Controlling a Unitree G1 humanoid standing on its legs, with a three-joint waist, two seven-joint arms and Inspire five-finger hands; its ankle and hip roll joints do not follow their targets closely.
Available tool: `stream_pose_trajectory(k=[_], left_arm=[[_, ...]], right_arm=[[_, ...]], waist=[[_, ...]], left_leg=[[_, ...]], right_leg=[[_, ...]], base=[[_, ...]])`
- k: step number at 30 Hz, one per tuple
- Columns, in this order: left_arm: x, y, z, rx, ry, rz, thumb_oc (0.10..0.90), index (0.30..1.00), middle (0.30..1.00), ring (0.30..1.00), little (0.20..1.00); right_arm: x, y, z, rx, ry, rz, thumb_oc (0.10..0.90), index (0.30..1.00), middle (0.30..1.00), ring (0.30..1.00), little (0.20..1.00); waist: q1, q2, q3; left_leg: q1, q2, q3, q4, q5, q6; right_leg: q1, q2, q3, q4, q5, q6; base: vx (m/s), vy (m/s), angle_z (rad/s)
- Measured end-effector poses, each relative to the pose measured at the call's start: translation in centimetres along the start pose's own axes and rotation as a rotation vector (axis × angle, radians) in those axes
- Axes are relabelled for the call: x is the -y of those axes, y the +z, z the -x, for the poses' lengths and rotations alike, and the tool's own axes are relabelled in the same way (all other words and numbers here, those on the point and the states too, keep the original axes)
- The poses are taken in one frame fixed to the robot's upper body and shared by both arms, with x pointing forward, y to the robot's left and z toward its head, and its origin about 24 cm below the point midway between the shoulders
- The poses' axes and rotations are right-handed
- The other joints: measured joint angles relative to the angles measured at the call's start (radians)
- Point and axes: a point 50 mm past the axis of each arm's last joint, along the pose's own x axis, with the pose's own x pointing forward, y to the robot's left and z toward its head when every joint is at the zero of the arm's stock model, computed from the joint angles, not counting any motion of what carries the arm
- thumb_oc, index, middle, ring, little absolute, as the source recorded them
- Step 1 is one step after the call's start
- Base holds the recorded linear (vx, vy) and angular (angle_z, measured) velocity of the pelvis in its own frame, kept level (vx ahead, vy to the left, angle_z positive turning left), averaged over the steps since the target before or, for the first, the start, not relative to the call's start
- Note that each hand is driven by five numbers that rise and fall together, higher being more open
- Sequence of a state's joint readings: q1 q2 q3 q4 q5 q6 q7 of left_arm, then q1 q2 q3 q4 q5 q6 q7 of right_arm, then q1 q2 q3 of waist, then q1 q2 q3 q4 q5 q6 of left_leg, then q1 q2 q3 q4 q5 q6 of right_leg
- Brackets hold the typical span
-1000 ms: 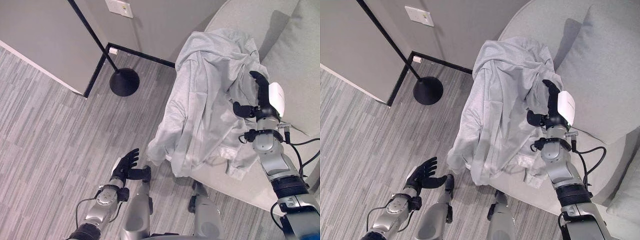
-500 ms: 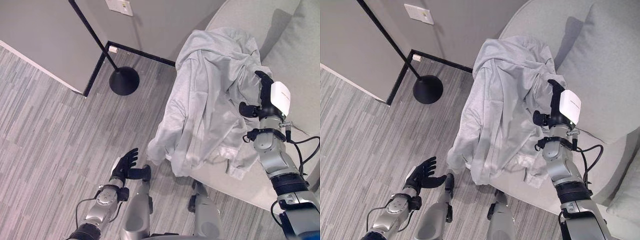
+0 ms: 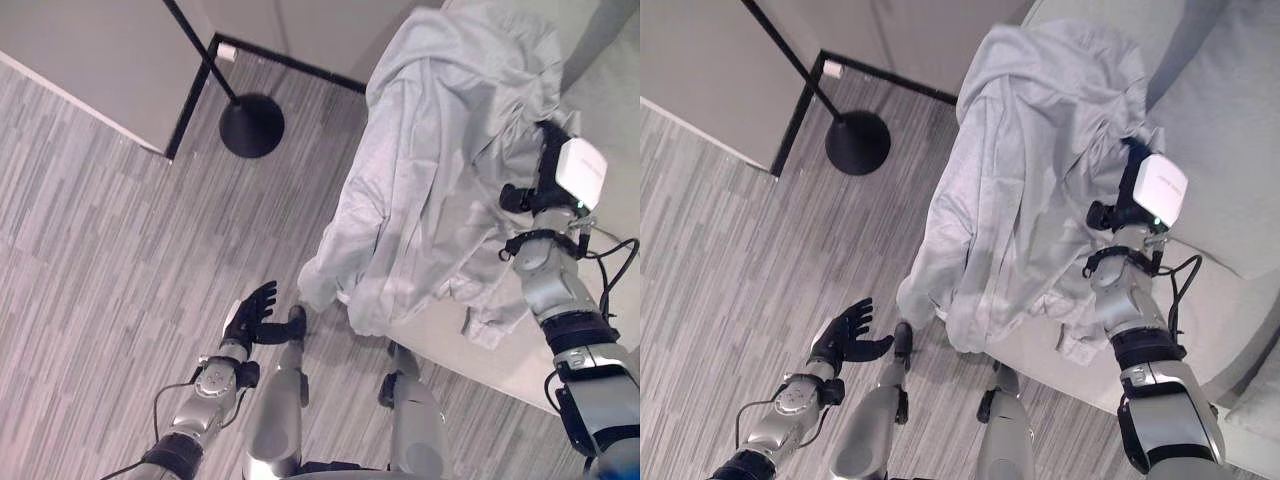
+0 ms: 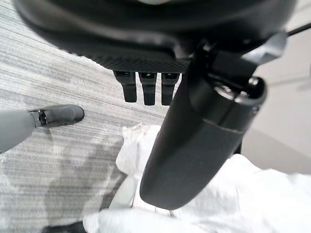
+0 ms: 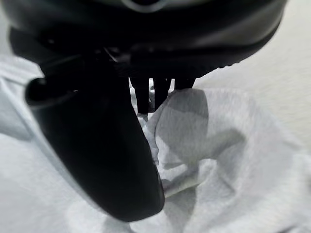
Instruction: Hang the clothes on the sofa on the clothes rack.
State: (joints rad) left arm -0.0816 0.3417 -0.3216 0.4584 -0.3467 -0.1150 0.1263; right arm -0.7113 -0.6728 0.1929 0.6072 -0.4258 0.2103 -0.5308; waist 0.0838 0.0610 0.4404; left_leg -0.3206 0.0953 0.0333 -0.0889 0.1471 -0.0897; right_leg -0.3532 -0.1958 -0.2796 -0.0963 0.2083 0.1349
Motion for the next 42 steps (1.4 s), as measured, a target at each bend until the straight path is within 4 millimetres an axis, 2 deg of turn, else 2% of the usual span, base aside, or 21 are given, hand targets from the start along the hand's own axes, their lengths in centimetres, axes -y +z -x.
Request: stream_pose_trajectory(k=[2, 5, 8, 11, 13, 15, 16, 17, 19, 20, 21, 23, 24, 28, 30, 32, 36, 39, 42], left_arm=[[-0.2, 1.9, -0.5, 0.078, -0.004, -0.009, 0.8, 0.9, 0.9, 0.9, 0.9], [-1.0, 2.2, -0.6, 0.091, 0.032, -0.005, 0.8, 0.9, 0.9, 0.9, 0.9], [-1.9, 2.3, -0.5, 0.095, 0.079, 0.014, 0.8, 0.9, 0.9, 0.9, 0.9], [-2.6, 2.8, -0.6, 0.113, 0.111, 0.023, 0.8, 0.9, 0.9, 0.9, 0.9], [-3.3, 5.0, -0.5, 0.195, 0.138, 0.024, 0.8, 0.9, 0.9, 0.9, 0.9], [-4.1, 7.2, -0.1, 0.282, 0.171, 0.037, 0.8, 0.9, 0.9, 0.9, 0.9], [-4.1, 7.3, 0.0, 0.289, 0.174, 0.039, 0.8, 0.9, 0.9, 0.9, 0.9], [-4.6, 9.2, 0.1, 0.363, 0.219, 0.063, 0.8, 0.9, 0.9, 0.9, 0.9], [-4.7, 11.0, 0.1, 0.428, 0.237, 0.077, 0.8, 0.9, 0.9, 0.9, 0.9], [-4.5, 12.0, 0.0, 0.458, 0.23, 0.079, 0.8, 0.9, 0.9, 0.9, 0.9], [-4.1, 13.5, -0.1, 0.511, 0.211, 0.078, 0.8, 0.9, 0.9, 0.9, 0.9], [-3.3, 14.9, -0.3, 0.555, 0.176, 0.023, 0.8, 0.9, 0.9, 0.9, 0.9], [-2.5, 15.9, -0.6, 0.584, 0.14, 0.009, 0.8, 0.9, 0.9, 0.9, 0.9], [-0.8, 17.3, -1.3, 0.61, 0.106, -0.131, 0.8, 0.9, 0.9, 0.9, 0.9], [-0.4, 17.4, -1.6, 0.608, 0.104, -0.186, 0.8, 0.9, 0.9, 0.9, 0.9], [0.3, 17.8, -2.0, 0.613, 0.111, -0.276, 0.8, 0.9, 0.9, 0.9, 0.9], [1.3, 18.1, -2.4, 0.626, 0.102, -0.33, 0.8, 0.9, 0.9, 0.9, 0.9], [2.1, 17.3, -3.3, 0.586, 0.095, -0.393, 0.8, 0.9, 0.9, 0.9, 0.9], [2.6, 16.6, -4.2, 0.541, 0.096, -0.46, 0.8, 0.9, 0.9, 0.9, 0.9]], right_arm=[[1.5, -0.2, -2.2, -0.01, -0.045, 0.09, 0.4, 0.3, 0.3, 0.3, 0.3], [2.0, 0.7, -2.5, 0.017, -0.063, 0.063, 0.4, 0.3, 0.3, 0.3, 0.3], [2.3, 1.3, -1.3, 0.067, -0.077, 0.002, 0.4, 0.3, 0.3, 0.3, 0.3], [1.6, 0.3, 0.9, 0.093, -0.05, -0.031, 0.4, 0.3, 0.3, 0.3, 0.3], [1.2, -1.5, 2.7, 0.03, -0.042, -0.071, 0.4, 0.3, 0.3, 0.3, 0.3], [1.7, -2.5, 4.1, 0.002, -0.073, -0.124, 0.4, 0.3, 0.3, 0.3, 0.3], [1.8, -2.6, 4.2, 0.001, -0.073, -0.124, 0.4, 0.3, 0.3, 0.3, 0.3], [0.9, -3.5, 5.4, -0.04, -0.032, -0.137, 0.4, 0.3, 0.3, 0.3, 0.3], [-0.4, -4.7, 7.0, -0.109, 0.023, -0.172, 0.4, 0.3, 0.3, 0.3, 0.3], [-0.9, -5.2, 7.8, -0.132, 0.049, -0.182, 0.4, 0.3, 0.3, 0.3, 0.3], [-2.0, -6.1, 9.5, -0.184, 0.115, -0.209, 0.4, 0.3, 0.3, 0.3, 0.3], [-3.7, -7.2, 12.2, -0.245, 0.237, -0.236, 0.4, 0.3, 0.3, 0.3, 0.3], [-4.4, -7.6, 13.6, -0.261, 0.306, -0.241, 0.4, 0.3, 0.3, 0.3, 0.3], [-5.9, -7.9, 16.6, -0.262, 0.461, -0.256, 0.4, 0.3, 0.3, 0.3, 0.3], [-6.6, -7.3, 17.5, -0.232, 0.528, -0.263, 0.4, 0.3, 0.3, 0.3, 0.3], [-7.2, -7.0, 18.3, -0.215, 0.591, -0.263, 0.4, 0.3, 0.3, 0.3, 0.3], [-7.7, -6.4, 17.9, -0.194, 0.601, -0.264, 0.4, 0.3, 0.3, 0.3, 0.3], [-8.0, -5.4, 17.1, -0.162, 0.601, -0.272, 0.4, 0.3, 0.3, 0.3, 0.3], [-8.3, -4.5, 16.8, -0.126, 0.606, -0.281, 0.4, 0.3, 0.3, 0.3, 0.3]], waist=[[0.01, 0.009, 0.024], [0.026, 0.014, 0.027], [0.026, 0.014, 0.027], [0.017, 0.013, 0.027], [-0.007, 0.003, 0.021], [-0.015, -0.002, 0.02], [-0.015, -0.003, 0.02], [-0.04, -0.009, 0.016], [-0.065, -0.017, 0.001], [-0.075, -0.02, -0.005], [-0.091, -0.026, -0.019], [-0.108, -0.033, -0.036], [-0.131, -0.032, -0.049], [-0.171, -0.033, -0.058], [-0.181, -0.03, -0.07], [-0.199, -0.018, -0.089], [-0.201, 0.002, -0.102], [-0.202, 0.016, -0.111], [-0.209, 0.018, -0.112]], left_leg=[[-0.043, -0.007, -0.009, 0.006, 0.005, 0.001], [-0.055, -0.012, -0.01, 0.001, 0.006, 0.002], [-0.045, -0.011, -0.01, 0.001, 0.006, 0.002], [0.012, -0.01, -0.011, 0.0, 0.006, 0.002], [0.052, -0.008, -0.012, 0.0, -0.005, -0.004], [0.056, -0.008, -0.007, 0.0, -0.004, -0.004], [0.057, -0.008, -0.006, 0.0, -0.004, -0.004], [0.077, -0.008, -0.001, 0.0, -0.005, -0.004], [0.093, -0.008, 0.006, -0.001, -0.006, -0.005], [0.098, -0.007, 0.01, -0.001, -0.007, -0.007], [0.103, -0.007, 0.016, -0.001, -0.007, -0.006], [0.12, -0.009, 0.03, -0.002, -0.01, -0.004], [0.129, -0.01, 0.041, -0.002, -0.013, -0.002], [0.161, -0.007, 0.064, -0.001, -0.022, -0.004], [0.171, -0.007, 0.081, -0.002, -0.026, -0.004], [0.176, -0.007, 0.093, -0.002, -0.029, -0.002], [0.178, -0.007, 0.114, -0.002, -0.03, -0.001], [0.168, -0.007, 0.129, -0.002, -0.031, -0.001], [0.159, -0.006, 0.131, -0.002, -0.03, -0.001]], right_leg=[[-0.036, -0.007, -0.007, 0.0, 0.007, 0.001], [-0.049, -0.012, -0.008, 0.0, 0.007, 0.0], [-0.039, -0.012, -0.003, 0.0, 0.007, 0.0], [0.021, -0.013, 0.0, 0.0, 0.007, 0.0], [0.064, -0.013, 0.008, 0.0, -0.01, 0.005], [0.065, -0.01, 0.02, 0.0, -0.01, 0.007], [0.065, -0.01, 0.021, 0.0, -0.009, 0.007], [0.08, -0.01, 0.031, 0.0, -0.009, 0.01], [0.09, -0.009, 0.041, 0.0, -0.01, 0.012], [0.091, -0.009, 0.045, 0.0, -0.01, 0.014], [0.093, -0.009, 0.051, 0.0, -0.008, 0.012], [0.102, -0.009, 0.065, 0.0, -0.006, 0.012], [0.102, -0.009, 0.076, 0.0, -0.006, 0.013], [0.118, -0.004, 0.1, 0.0, -0.005, 0.013], [0.118, -0.004, 0.113, 0.0, -0.004, 0.014], [0.116, -0.003, 0.127, 0.0, -0.004, 0.015], [0.102, 0.0, 0.15, 0.0, 0.002, 0.015], [0.082, 0.001, 0.163, 0.0, 0.01, 0.013], [0.073, 0.004, 0.166, 0.0, 0.012, 0.011]], base=[[-0.04, 0.015, 0.15], [0.01, 0.009, 0.01], [0.04, 0.003, 0.02], [0.04, -0.018, 0.04], [0.05, -0.044, 0.06], [0.03, -0.052, -0.05], [0.02, -0.058, -0.15], [0.02, -0.054, -0.15], [0.03, -0.042, -0.14], [0.06, -0.04, -0.12], [0.05, -0.03, -0.12], [0.04, -0.029, -0.21], [0.06, -0.038, -0.22], [0.03, -0.032, -0.18], [0.01, -0.019, -0.23], [-0.01, -0.015, -0.19], [-0.02, -0.015, -0.16], [-0.02, -0.018, -0.13], [-0.03, -0.025, -0.03]])
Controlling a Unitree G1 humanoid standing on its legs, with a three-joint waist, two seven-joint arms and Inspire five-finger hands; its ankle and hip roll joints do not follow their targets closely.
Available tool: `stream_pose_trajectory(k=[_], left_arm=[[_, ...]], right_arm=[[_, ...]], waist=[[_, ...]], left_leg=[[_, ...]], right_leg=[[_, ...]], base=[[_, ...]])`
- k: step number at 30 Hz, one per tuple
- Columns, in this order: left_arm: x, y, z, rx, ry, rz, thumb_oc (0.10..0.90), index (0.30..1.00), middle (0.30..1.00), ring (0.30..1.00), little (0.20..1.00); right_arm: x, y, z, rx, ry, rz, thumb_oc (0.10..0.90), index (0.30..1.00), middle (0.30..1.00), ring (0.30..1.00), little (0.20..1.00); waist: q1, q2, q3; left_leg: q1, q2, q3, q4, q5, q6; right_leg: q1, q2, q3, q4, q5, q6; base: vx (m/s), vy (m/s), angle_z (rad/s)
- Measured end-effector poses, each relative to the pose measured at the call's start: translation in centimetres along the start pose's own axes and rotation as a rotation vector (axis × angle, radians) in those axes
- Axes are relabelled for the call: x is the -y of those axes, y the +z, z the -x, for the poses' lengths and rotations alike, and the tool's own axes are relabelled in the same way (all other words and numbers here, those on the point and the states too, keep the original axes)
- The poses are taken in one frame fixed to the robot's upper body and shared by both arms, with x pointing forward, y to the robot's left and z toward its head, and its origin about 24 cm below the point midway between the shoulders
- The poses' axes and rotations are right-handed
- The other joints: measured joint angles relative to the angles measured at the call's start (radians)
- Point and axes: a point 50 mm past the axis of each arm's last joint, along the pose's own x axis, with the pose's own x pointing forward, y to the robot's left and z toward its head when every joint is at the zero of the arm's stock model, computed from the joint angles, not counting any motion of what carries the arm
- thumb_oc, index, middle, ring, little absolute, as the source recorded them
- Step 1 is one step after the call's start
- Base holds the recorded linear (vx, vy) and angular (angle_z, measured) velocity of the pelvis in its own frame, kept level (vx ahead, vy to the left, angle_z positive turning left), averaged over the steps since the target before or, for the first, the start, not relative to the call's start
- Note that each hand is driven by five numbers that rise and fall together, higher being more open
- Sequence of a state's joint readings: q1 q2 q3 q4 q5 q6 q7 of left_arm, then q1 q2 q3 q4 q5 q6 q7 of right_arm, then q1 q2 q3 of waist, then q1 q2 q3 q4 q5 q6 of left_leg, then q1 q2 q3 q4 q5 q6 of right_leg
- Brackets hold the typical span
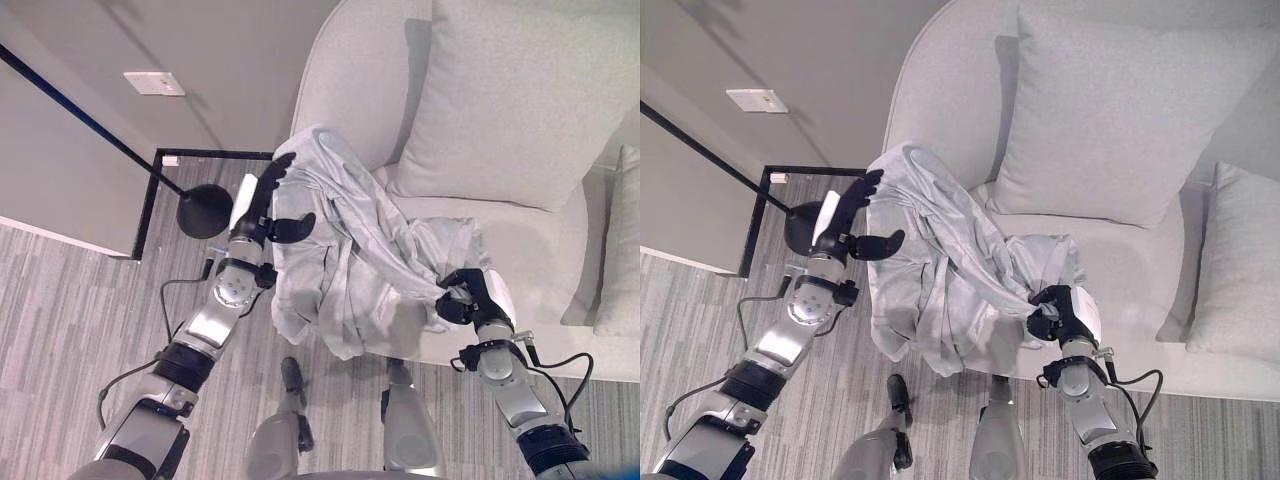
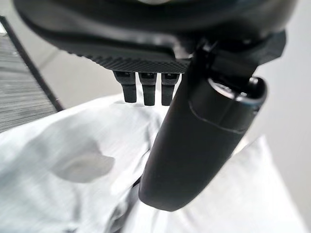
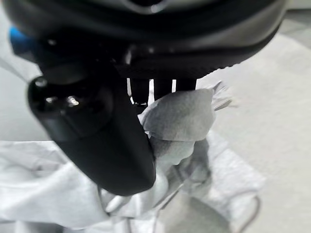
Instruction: Hang the clothes on the sofa on the clothes rack.
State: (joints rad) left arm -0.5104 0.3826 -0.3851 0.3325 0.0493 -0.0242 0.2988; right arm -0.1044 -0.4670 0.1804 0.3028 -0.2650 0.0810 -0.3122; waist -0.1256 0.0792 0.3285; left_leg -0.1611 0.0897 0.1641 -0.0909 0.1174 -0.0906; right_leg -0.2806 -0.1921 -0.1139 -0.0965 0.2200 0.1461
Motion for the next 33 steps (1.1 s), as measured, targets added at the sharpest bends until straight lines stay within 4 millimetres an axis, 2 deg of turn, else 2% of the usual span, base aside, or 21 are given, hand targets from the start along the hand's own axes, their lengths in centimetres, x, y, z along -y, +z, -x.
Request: stream_pose_trajectory(k=[3, 8, 10, 13, 18, 21, 22, 23, 24, 33], left_arm=[[-0.5, 0.2, -1.2, -0.002, 0.059, -0.066, 0.8, 0.9, 0.9, 0.9, 0.9], [-3.1, 1.0, -3.2, 0.037, 0.155, -0.232, 0.8, 0.9, 0.9, 0.9, 0.9], [-4.2, 1.4, -3.8, 0.045, 0.193, -0.251, 0.8, 0.9, 0.9, 0.9, 0.9], [-4.7, 2.0, -4.0, 0.064, 0.235, -0.244, 0.8, 0.9, 0.9, 0.9, 0.9], [-5.3, 2.4, -4.0, 0.089, 0.295, -0.237, 0.8, 0.9, 0.9, 0.9, 0.9], [-5.7, 2.5, -4.1, 0.094, 0.301, -0.248, 0.8, 0.9, 0.9, 0.9, 0.9], [-5.8, 2.5, -4.1, 0.094, 0.303, -0.251, 0.695, 0.742, 0.742, 0.742, 0.742], [-5.8, 2.5, -4.1, 0.096, 0.306, -0.25, 0.518, 0.476, 0.476, 0.476, 0.476], [-5.8, 2.6, -4.1, 0.104, 0.307, -0.245, 0.4, 0.3, 0.3, 0.3, 0.3], [-5.7, 2.4, -4.2, 0.067, 0.308, -0.196, 0.4, 0.3, 0.3, 0.3, 0.3]], right_arm=[[-0.2, 0.9, -0.4, 0.033, 0.005, 0.005, 0.4, 0.3, 0.3, 0.3, 0.3], [-0.4, 1.6, -0.5, 0.07, 0.0, 0.002, 0.4, 0.3, 0.3, 0.3, 0.3], [-0.4, 1.6, -0.4, 0.077, 0.002, 0.001, 0.4, 0.3, 0.3, 0.3, 0.3], [-0.3, 1.3, -0.3, 0.073, -0.004, 0.008, 0.4, 0.3, 0.3, 0.3, 0.3], [-0.6, 1.8, -0.2, 0.104, -0.002, 0.004, 0.4, 0.3, 0.3, 0.3, 0.3], [-0.6, 1.9, -0.2, 0.107, -0.004, 0.002, 0.4, 0.3, 0.3, 0.3, 0.3], [-0.6, 1.9, -0.2, 0.108, -0.005, 0.002, 0.4, 0.3, 0.3, 0.3, 0.3], [-0.6, 1.9, -0.2, 0.109, -0.006, 0.001, 0.4, 0.3, 0.3, 0.3, 0.3], [-0.6, 1.9, -0.2, 0.11, -0.006, 0.0, 0.4, 0.3, 0.3, 0.3, 0.3], [-0.6, 1.8, -0.1, 0.115, -0.005, -0.002, 0.4, 0.3, 0.3, 0.3, 0.3]], waist=[[-0.004, 0.0, 0.0], [-0.015, -0.005, 0.0], [-0.023, -0.006, 0.001], [-0.024, -0.01, 0.003], [-0.026, -0.046, 0.024], [-0.027, -0.056, 0.025], [-0.028, -0.058, 0.025], [-0.028, -0.058, 0.025], [-0.028, -0.058, 0.025], [-0.029, -0.059, 0.025]], left_leg=[[-0.022, -0.001, 0.003, 0.0, 0.003, 0.001], [-0.049, -0.003, 0.022, 0.0, 0.003, 0.001], [-0.06, -0.001, 0.025, 0.0, 0.003, 0.001], [-0.075, 0.0, 0.027, 0.0, 0.003, 0.001], [-0.076, -0.001, 0.037, 0.0, 0.002, 0.0], [-0.077, -0.002, 0.042, -0.001, 0.001, 0.0], [-0.079, -0.002, 0.043, -0.001, 0.001, -0.001], [-0.08, -0.002, 0.043, -0.001, 0.001, -0.001], [-0.085, -0.002, 0.044, -0.001, 0.001, -0.001], [-0.069, 0.0, 0.044, 0.0, 0.003, 0.002]], right_leg=[[-0.024, 0.0, 0.005, 0.0, 0.004, 0.0], [-0.063, 0.001, 0.024, 0.0, 0.01, 0.001], [-0.077, 0.003, 0.025, 0.0, 0.01, 0.001], [-0.093, 0.004, 0.029, 0.0, 0.01, 0.001], [-0.102, 0.005, 0.041, 0.0, 0.011, 0.006], [-0.107, 0.005, 0.045, 0.0, 0.013, 0.008], [-0.109, 0.005, 0.046, 0.0, 0.013, 0.008], [-0.111, 0.005, 0.047, 0.0, 0.013, 0.009], [-0.117, 0.005, 0.048, 0.0, 0.014, 0.009], [-0.099, 0.007, 0.046, 0.0, 0.018, 0.006]], base=[[-0.02, -0.019, -0.02], [-0.01, -0.02, -0.09], [0.0, -0.033, -0.07], [0.02, -0.036, -0.03], [0.01, -0.026, -0.05], [0.01, -0.023, -0.05], [0.01, -0.021, -0.03], [0.0, 0.0, 0.0], [0.0, 0.0, 0.0], [0.01, -0.016, 0.0]])
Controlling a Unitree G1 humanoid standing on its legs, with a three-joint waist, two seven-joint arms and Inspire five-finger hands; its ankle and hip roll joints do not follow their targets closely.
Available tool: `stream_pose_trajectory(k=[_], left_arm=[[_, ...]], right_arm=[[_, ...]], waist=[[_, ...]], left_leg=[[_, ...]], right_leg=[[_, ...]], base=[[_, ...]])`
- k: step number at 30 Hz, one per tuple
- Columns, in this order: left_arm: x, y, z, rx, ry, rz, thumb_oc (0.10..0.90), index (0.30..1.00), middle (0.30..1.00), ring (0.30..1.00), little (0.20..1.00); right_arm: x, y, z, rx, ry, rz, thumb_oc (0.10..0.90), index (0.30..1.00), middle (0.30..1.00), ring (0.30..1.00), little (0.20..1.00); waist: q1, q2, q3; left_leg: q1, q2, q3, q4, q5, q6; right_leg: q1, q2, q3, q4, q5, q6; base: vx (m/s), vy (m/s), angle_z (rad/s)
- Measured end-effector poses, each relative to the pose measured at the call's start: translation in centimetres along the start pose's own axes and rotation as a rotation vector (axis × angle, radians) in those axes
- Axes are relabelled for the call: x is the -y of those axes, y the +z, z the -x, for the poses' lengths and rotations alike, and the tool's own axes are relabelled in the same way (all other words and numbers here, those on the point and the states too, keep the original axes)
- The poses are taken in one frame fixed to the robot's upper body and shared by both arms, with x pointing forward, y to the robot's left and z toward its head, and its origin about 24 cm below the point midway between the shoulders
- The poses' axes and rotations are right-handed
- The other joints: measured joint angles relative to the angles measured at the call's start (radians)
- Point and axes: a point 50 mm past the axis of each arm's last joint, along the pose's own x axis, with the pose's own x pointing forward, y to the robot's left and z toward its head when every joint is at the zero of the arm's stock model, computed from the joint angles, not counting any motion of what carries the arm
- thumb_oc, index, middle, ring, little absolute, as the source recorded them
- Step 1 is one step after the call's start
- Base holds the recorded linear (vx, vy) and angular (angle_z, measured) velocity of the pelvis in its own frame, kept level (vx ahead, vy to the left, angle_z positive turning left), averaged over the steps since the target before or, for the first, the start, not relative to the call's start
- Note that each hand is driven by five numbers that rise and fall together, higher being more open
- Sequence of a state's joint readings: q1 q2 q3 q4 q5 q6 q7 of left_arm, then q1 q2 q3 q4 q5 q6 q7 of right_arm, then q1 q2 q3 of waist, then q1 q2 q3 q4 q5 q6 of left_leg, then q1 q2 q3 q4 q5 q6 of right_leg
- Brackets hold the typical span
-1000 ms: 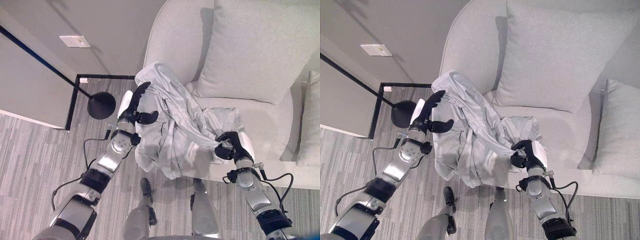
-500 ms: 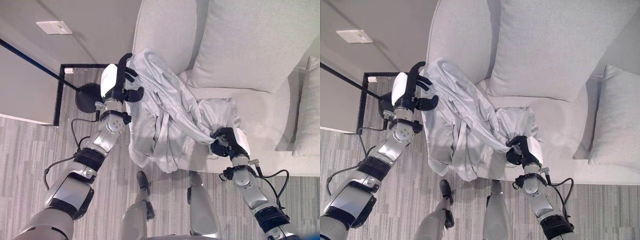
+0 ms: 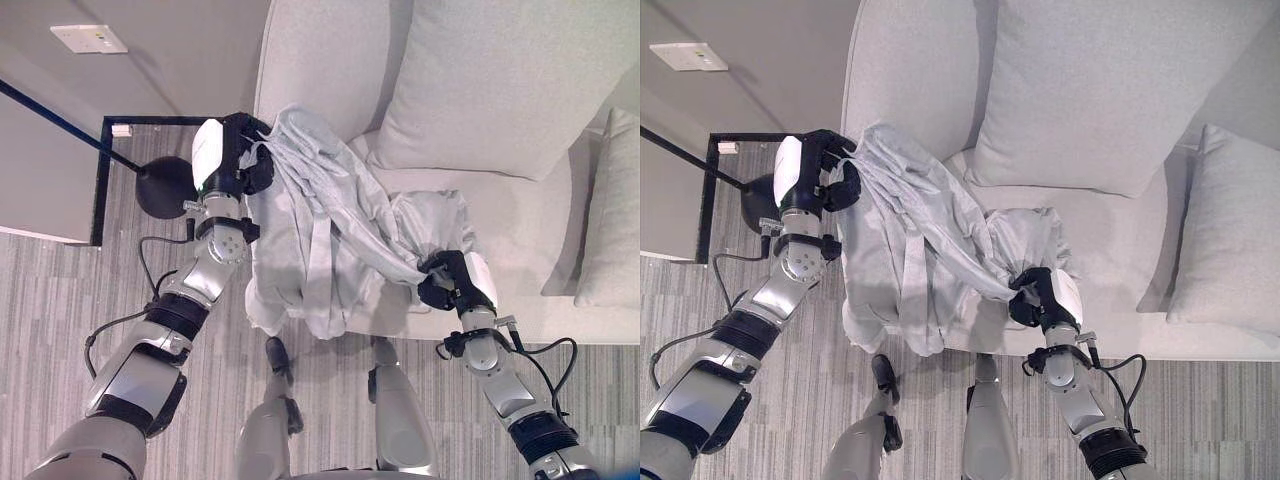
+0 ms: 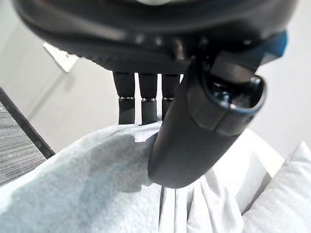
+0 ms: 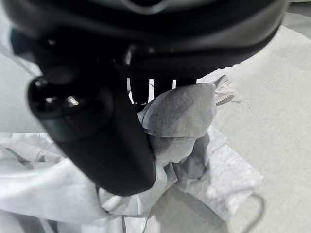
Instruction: Hang the clothes on the sofa on the clothes rack.
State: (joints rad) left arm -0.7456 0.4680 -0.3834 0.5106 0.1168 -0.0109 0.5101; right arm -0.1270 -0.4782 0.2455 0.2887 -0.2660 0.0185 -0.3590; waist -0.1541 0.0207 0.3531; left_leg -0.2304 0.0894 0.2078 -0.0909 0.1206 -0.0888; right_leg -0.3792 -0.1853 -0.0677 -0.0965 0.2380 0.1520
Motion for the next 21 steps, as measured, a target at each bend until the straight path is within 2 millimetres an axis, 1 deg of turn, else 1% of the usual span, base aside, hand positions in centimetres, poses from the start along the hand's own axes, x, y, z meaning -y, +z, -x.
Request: stream_pose_trajectory(k=[4, 8, 10, 13, 14, 15, 17, 19, 21], left_arm=[[0.3, -0.2, 0.1, -0.018, -0.042, -0.003, 0.4, 0.3, 0.3, 0.3, 0.3], [0.8, -0.3, 0.8, -0.023, -0.066, 0.012, 0.4, 0.3, 0.3, 0.3, 0.3], [0.9, 0.5, 1.3, 0.003, -0.082, 0.046, 0.4, 0.3, 0.3, 0.3, 0.3], [0.5, 0.9, 2.5, 0.028, -0.072, 0.087, 0.4, 0.3, 0.3, 0.3, 0.3], [0.4, 1.0, 2.7, 0.035, -0.068, 0.094, 0.4, 0.3, 0.3, 0.3, 0.3], [0.1, 1.0, 3.0, 0.037, -0.059, 0.107, 0.4, 0.3, 0.3, 0.3, 0.3], [-0.7, 1.4, 3.1, 0.053, -0.03, 0.135, 0.4, 0.3, 0.3, 0.3, 0.3], [-2.2, 2.1, 3.3, 0.089, 0.018, 0.169, 0.4, 0.3, 0.3, 0.3, 0.3], [-3.7, 2.8, 3.1, 0.122, 0.075, 0.188, 0.4, 0.3, 0.3, 0.3, 0.3]], right_arm=[[0.1, -0.1, 0.0, -0.006, -0.006, -0.001, 0.4, 0.3, 0.3, 0.3, 0.3], [0.0, -0.7, 0.4, -0.03, -0.001, 0.004, 0.4, 0.3, 0.3, 0.3, 0.3], [0.1, -1.3, 0.7, -0.059, 0.0, 0.009, 0.4, 0.3, 0.3, 0.3, 0.3], [0.2, -1.7, 0.9, -0.079, 0.003, 0.01, 0.4, 0.3, 0.3, 0.3, 0.3], [0.4, -1.7, 0.9, -0.08, -0.005, 0.008, 0.4, 0.3, 0.3, 0.3, 0.3], [0.9, -1.7, 0.8, -0.079, -0.012, 0.003, 0.4, 0.3, 0.3, 0.3, 0.3], [1.7, -1.3, 0.5, -0.058, -0.02, 0.019, 0.4, 0.3, 0.3, 0.3, 0.3], [3.4, -0.2, -0.3, -0.001, -0.033, 0.049, 0.4, 0.3, 0.3, 0.3, 0.3], [5.1, 1.4, -1.0, 0.074, -0.079, 0.065, 0.4, 0.3, 0.3, 0.3, 0.3]], waist=[[0.003, 0.001, 0.0], [0.008, 0.003, 0.0], [0.012, 0.006, 0.0], [0.014, 0.013, -0.001], [0.019, 0.02, -0.005], [0.025, 0.036, -0.009], [0.043, 0.054, -0.016], [0.059, 0.065, -0.021], [0.079, 0.066, -0.024]], left_leg=[[0.018, 0.001, -0.002, 0.0, -0.001, 0.001], [0.048, 0.001, -0.005, 0.0, -0.001, 0.001], [0.065, 0.008, -0.019, -0.001, -0.005, 0.001], [0.102, 0.01, -0.027, -0.001, -0.009, 0.0], [0.112, 0.011, -0.033, -0.001, -0.01, 0.0], [0.124, 0.013, -0.045, -0.002, -0.014, 0.001], [0.139, 0.019, -0.059, -0.002, -0.02, 0.002], [0.154, 0.027, -0.074, -0.004, -0.021, -0.002], [0.181, 0.035, -0.081, -0.002, -0.019, -0.008]], right_leg=[[0.018, 0.0, -0.002, 0.0, -0.001, 0.0], [0.051, 0.0, -0.006, 0.0, -0.002, -0.001], [0.079, -0.003, -0.025, 0.0, -0.009, -0.004], [0.12, -0.002, -0.034, 0.0, -0.012, -0.01], [0.134, -0.002, -0.038, -0.001, -0.014, -0.012], [0.155, -0.003, -0.053, 0.0, -0.018, -0.012], [0.179, 0.001, -0.063, 0.0, -0.023, -0.015], [0.205, 0.009, -0.081, 0.0, -0.027, -0.022], [0.235, 0.02, -0.087, 0.0, -0.034, -0.029]], base=[[0.0, 0.0, 0.0], [0.01, -0.004, 0.02], [0.09, -0.012, 0.15], [0.05, -0.01, 0.1], [0.06, -0.039, 0.17], [0.08, -0.073, 0.18], [0.06, -0.078, 0.2], [0.03, -0.056, 0.2], [0.0, -0.057, 0.1]])
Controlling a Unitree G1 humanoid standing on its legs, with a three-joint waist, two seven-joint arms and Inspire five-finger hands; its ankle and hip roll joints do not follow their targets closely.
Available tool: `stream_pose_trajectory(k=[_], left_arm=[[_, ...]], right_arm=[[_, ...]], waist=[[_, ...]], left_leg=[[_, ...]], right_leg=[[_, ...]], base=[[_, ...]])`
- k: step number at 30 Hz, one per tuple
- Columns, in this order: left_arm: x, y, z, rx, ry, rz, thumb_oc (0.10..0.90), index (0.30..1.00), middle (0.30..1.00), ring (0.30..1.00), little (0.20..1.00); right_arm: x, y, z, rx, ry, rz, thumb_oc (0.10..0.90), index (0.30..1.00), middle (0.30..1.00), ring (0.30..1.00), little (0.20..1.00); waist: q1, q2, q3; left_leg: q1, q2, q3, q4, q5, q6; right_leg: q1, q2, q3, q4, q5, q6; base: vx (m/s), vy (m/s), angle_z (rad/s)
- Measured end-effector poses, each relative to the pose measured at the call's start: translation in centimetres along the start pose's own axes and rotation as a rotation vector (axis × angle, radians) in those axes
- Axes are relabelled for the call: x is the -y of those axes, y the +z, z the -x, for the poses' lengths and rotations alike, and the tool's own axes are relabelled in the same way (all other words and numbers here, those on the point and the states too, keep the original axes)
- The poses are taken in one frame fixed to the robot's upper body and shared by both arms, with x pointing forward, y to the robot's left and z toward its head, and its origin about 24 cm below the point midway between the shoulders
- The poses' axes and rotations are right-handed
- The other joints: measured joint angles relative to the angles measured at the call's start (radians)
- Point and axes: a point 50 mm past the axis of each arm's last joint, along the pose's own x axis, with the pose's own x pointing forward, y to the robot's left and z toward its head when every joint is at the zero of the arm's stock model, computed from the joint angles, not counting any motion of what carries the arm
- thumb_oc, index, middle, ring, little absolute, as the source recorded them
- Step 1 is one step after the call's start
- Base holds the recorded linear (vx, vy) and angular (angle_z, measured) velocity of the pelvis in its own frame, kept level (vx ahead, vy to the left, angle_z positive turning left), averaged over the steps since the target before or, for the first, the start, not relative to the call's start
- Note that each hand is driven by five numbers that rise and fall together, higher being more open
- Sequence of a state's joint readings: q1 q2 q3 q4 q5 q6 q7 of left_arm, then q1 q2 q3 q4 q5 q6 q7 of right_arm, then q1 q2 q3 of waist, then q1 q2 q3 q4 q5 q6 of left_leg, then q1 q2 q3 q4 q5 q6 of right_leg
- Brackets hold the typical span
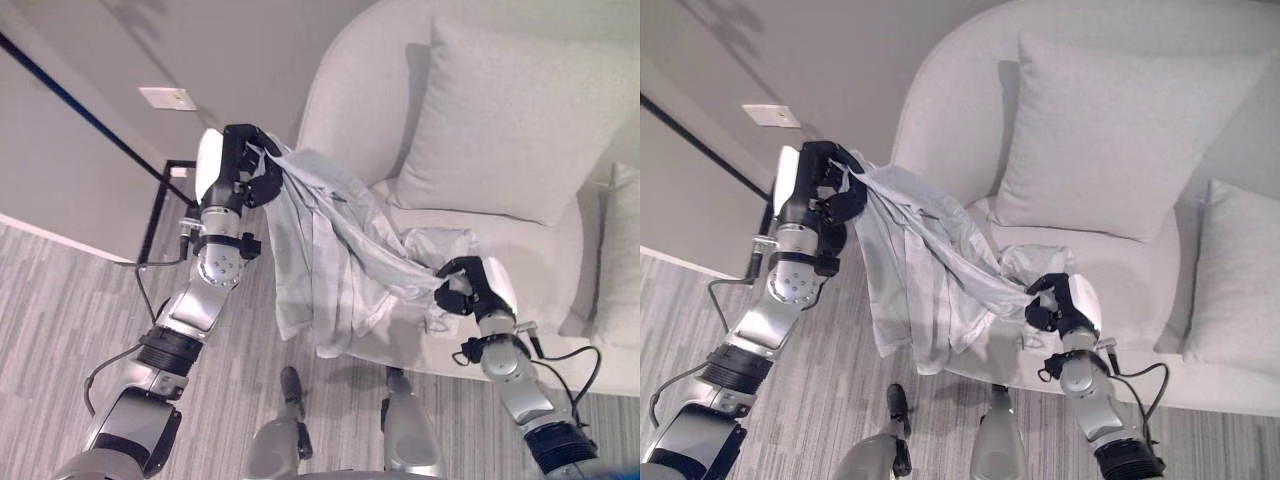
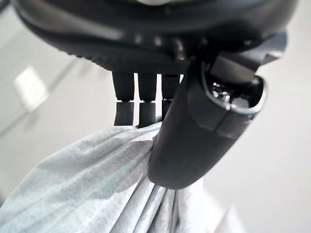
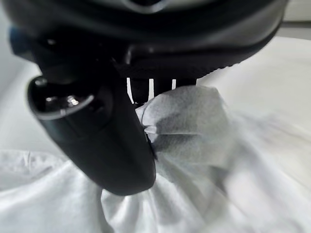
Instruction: Hang the clothes on the sofa on the clothes rack.
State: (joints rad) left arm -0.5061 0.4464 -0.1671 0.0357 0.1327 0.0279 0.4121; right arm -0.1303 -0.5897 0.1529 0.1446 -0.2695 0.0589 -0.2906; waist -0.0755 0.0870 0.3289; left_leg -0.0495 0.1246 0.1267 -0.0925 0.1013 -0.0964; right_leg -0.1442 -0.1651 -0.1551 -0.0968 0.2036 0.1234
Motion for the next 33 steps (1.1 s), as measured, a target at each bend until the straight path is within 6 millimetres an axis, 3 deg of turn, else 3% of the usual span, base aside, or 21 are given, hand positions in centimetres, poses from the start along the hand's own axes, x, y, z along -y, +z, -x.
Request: stream_pose_trajectory(k=[2, 3, 5, 6, 10, 15, 18, 19, 20, 21, 22, 23, 24, 25, 26, 28, 29, 30, 31, 32, 33], left_arm=[[-0.9, 0.2, -0.2, 0.016, 0.038, -0.001, 0.4, 0.3, 0.3, 0.3, 0.3], [-2.4, 0.6, -0.7, 0.041, 0.082, -0.021, 0.4, 0.3, 0.3, 0.3, 0.3], [-3.2, 1.0, -0.9, 0.066, 0.103, -0.05, 0.4, 0.3, 0.3, 0.3, 0.3], [-3.9, 1.4, -1.0, 0.09, 0.128, -0.064, 0.4, 0.3, 0.3, 0.3, 0.3], [-7.0, 2.4, -1.0, 0.143, 0.243, -0.084, 0.4, 0.3, 0.3, 0.3, 0.3], [-8.5, 2.2, -0.6, 0.149, 0.318, -0.116, 0.4, 0.3, 0.3, 0.3, 0.3], [-9.9, 2.6, -0.8, 0.176, 0.36, -0.165, 0.4, 0.3, 0.3, 0.3, 0.3], [-10.4, 2.8, -1.0, 0.194, 0.367, -0.195, 0.4, 0.3, 0.3, 0.3, 0.3], [-10.4, 2.9, -1.2, 0.217, 0.365, -0.223, 0.4, 0.3, 0.3, 0.3, 0.3], [-10.3, 2.7, -1.2, 0.223, 0.356, -0.239, 0.4, 0.3, 0.3, 0.3, 0.3], [-10.0, 2.7, -1.4, 0.222, 0.343, -0.24, 0.4, 0.3, 0.3, 0.3, 0.3], [-9.9, 2.9, -1.5, 0.234, 0.333, -0.242, 0.4, 0.3, 0.3, 0.3, 0.3], [-9.3, 3.2, -2.1, 0.249, 0.301, -0.253, 0.4, 0.3, 0.3, 0.3, 0.3], [-9.1, 3.4, -2.4, 0.258, 0.278, -0.271, 0.4, 0.3, 0.3, 0.3, 0.3], [-10.2, 4.1, -2.8, 0.293, 0.283, -0.33, 0.4, 0.3, 0.3, 0.3, 0.3], [-10.6, 4.2, -2.9, 0.297, 0.288, -0.35, 0.4, 0.3, 0.3, 0.3, 0.3], [-10.7, 4.0, -3.0, 0.294, 0.285, -0.366, 0.4, 0.3, 0.3, 0.3, 0.3], [-9.8, 3.7, -3.7, 0.284, 0.247, -0.38, 0.4, 0.3, 0.3, 0.3, 0.3], [-9.8, 3.5, -3.8, 0.273, 0.232, -0.391, 0.4, 0.3, 0.3, 0.3, 0.3], [-10.7, 3.7, -3.9, 0.275, 0.256, -0.413, 0.4, 0.3, 0.3, 0.3, 0.3], [-11.4, 3.6, -3.9, 0.264, 0.295, -0.423, 0.4, 0.3, 0.3, 0.3, 0.3]], right_arm=[[1.3, 1.3, -0.9, 0.056, -0.051, -0.013, 0.4, 0.3, 0.3, 0.3, 0.3], [3.2, 3.4, -2.3, 0.145, -0.101, 0.003, 0.4, 0.3, 0.3, 0.3, 0.3], [4.5, 4.6, -3.0, 0.19, -0.14, 0.011, 0.4, 0.3, 0.3, 0.3, 0.3], [6.1, 6.0, -3.7, 0.245, -0.193, 0.018, 0.4, 0.3, 0.3, 0.3, 0.3], [10.5, 9.8, -4.2, 0.408, -0.325, 0.043, 0.4, 0.3, 0.3, 0.3, 0.3], [11.5, 11.3, -4.1, 0.486, -0.354, 0.023, 0.4, 0.3, 0.3, 0.3, 0.3], [11.5, 11.3, -4.1, 0.487, -0.353, 0.022, 0.4, 0.3, 0.3, 0.3, 0.3], [11.5, 11.2, -4.1, 0.486, -0.353, 0.021, 0.4, 0.3, 0.3, 0.3, 0.3], [12.2, 10.5, -3.8, 0.478, -0.368, 0.044, 0.4, 0.3, 0.3, 0.3, 0.3], [13.0, 10.1, -3.6, 0.467, -0.392, 0.065, 0.4, 0.3, 0.3, 0.3, 0.3], [14.1, 9.9, -3.6, 0.449, -0.427, 0.082, 0.4, 0.3, 0.3, 0.3, 0.3], [14.5, 9.8, -3.5, 0.445, -0.452, 0.07, 0.4, 0.3, 0.3, 0.3, 0.3], [13.9, 9.2, -3.5, 0.416, -0.465, 0.031, 0.4, 0.3, 0.3, 0.3, 0.3], [13.6, 9.2, -3.6, 0.412, -0.457, 0.027, 0.4, 0.3, 0.3, 0.3, 0.3], [13.0, 10.0, -3.8, 0.436, -0.438, 0.016, 0.4, 0.3, 0.3, 0.3, 0.3], [12.7, 10.1, -4.0, 0.438, -0.43, 0.013, 0.4, 0.3, 0.3, 0.3, 0.3], [12.9, 10.4, -4.6, 0.436, -0.433, -0.01, 0.4, 0.3, 0.3, 0.3, 0.3], [13.6, 10.0, -5.2, 0.409, -0.439, 0.009, 0.4, 0.3, 0.3, 0.3, 0.3], [13.9, 10.1, -5.9, 0.396, -0.431, 0.022, 0.4, 0.3, 0.3, 0.3, 0.3], [14.2, 10.9, -6.8, 0.395, -0.429, 0.012, 0.4, 0.3, 0.3, 0.3, 0.3], [15.1, 12.3, -7.2, 0.445, -0.451, -0.019, 0.4, 0.3, 0.3, 0.3, 0.3]], waist=[[0.022, 0.008, -0.019], [0.033, 0.011, -0.023], [0.045, 0.012, -0.023], [0.052, 0.013, -0.027], [0.123, 0.022, -0.056], [0.156, 0.021, -0.073], [0.168, -0.039, -0.093], [0.164, -0.064, -0.105], [0.16, -0.074, -0.118], [0.154, -0.066, -0.126], [0.129, -0.051, -0.14], [0.125, -0.064, -0.143], [0.113, -0.143, -0.166], [0.106, -0.163, -0.184], [0.141, -0.2, -0.196], [0.153, -0.214, -0.195], [0.162, -0.214, -0.187], [0.154, -0.182, -0.171], [0.157, -0.145, -0.161], [0.19, -0.163, -0.159], [0.221, -0.177, -0.157]], left_leg=[[0.006, 0.009, -0.011, 0.001, -0.002, -0.003], [0.024, 0.015, -0.021, 0.0, 0.0, -0.008], [0.038, 0.018, -0.027, 0.001, 0.006, -0.018], [0.055, 0.024, -0.04, 0.001, 0.007, -0.02], [0.063, 0.034, -0.094, 0.029, 0.004, -0.029], [0.091, 0.034, -0.151, 0.041, -0.014, -0.031], [0.056, 0.052, -0.102, 0.106, -0.063, -0.029], [0.038, 0.078, -0.103, 0.153, -0.069, -0.038], [0.036, 0.119, -0.124, 0.199, -0.099, -0.087], [0.039, 0.132, -0.122, 0.208, -0.12, -0.106], [0.043, 0.136, -0.112, 0.165, -0.124, -0.1], [0.048, 0.114, -0.111, 0.145, -0.101, -0.132], [0.038, -0.01, -0.119, 0.134, -0.091, -0.064], [0.027, -0.038, -0.131, 0.127, -0.086, -0.042], [0.021, -0.085, -0.091, 0.116, -0.066, -0.008], [0.014, -0.099, -0.084, 0.122, -0.068, 0.003], [-0.005, -0.111, -0.072, 0.15, -0.066, 0.036], [0.018, -0.089, -0.086, 0.126, -0.052, 0.057], [0.045, -0.049, -0.093, 0.082, -0.033, 0.045], [0.062, -0.041, -0.081, 0.063, -0.026, 0.037], [0.065, -0.029, -0.057, 0.062, -0.024, 0.03]], right_leg=[[0.013, 0.007, -0.01, 0.0, -0.004, -0.003], [0.038, 0.014, -0.023, 0.0, -0.008, -0.008], [0.057, 0.019, -0.028, 0.0, -0.011, -0.01], [0.08, 0.025, -0.043, 0.0, -0.02, -0.013], [0.137, 0.031, -0.093, 0.001, -0.04, -0.019], [0.217, 0.024, -0.159, 0.0, -0.061, -0.014], [0.221, -0.021, -0.192, 0.0, -0.066, -0.023], [0.216, -0.035, -0.199, 0.0, -0.065, -0.02], [0.223, -0.054, -0.201, 0.001, -0.047, 0.01], [0.233, -0.074, -0.22, 0.002, -0.044, 0.018], [0.238, -0.095, -0.233, 0.001, -0.038, 0.029], [0.238, -0.12, -0.234, 0.001, -0.032, 0.039], [0.231, -0.227, -0.244, 0.002, 0.013, 0.013], [0.219, -0.262, -0.24, 0.005, 0.038, -0.003], [0.129, -0.294, -0.234, 0.074, 0.087, 0.036], [0.126, -0.3, -0.242, 0.089, 0.105, 0.055], [0.109, -0.307, -0.239, 0.132, 0.121, 0.054], [0.101, -0.302, -0.239, 0.219, 0.072, 0.074], [0.059, -0.243, -0.189, 0.366, -0.091, 0.087], [0.004, -0.136, -0.188, 0.506, -0.215, 0.084], [-0.008, -0.1, -0.202, 0.569, -0.331, 0.058]], base=[[0.03, -0.086, 0.13], [0.02, -0.103, 0.14], [0.01, -0.058, 0.15], [0.0, -0.03, 0.33], [-0.05, -0.005, 0.35], [-0.01, 0.151, 0.38], [-0.07, 0.342, 0.26], [-0.05, 0.465, 0.33], [-0.05, 0.634, 0.31], [-0.04, 0.533, 0.52], [-0.06, 0.573, 0.48], [-0.1, 0.526, 0.63], [-0.14, 0.415, 0.56], [-0.21, 0.36, 0.16], [-0.33, 0.582, -0.1], [-0.28, 0.553, -0.14], [-0.1, 0.149, 0.35], [-0.1, 0.098, 0.41], [-0.14, 0.063, 0.27], [-0.15, 0.051, -0.3], [-0.13, -0.046, -0.43]])
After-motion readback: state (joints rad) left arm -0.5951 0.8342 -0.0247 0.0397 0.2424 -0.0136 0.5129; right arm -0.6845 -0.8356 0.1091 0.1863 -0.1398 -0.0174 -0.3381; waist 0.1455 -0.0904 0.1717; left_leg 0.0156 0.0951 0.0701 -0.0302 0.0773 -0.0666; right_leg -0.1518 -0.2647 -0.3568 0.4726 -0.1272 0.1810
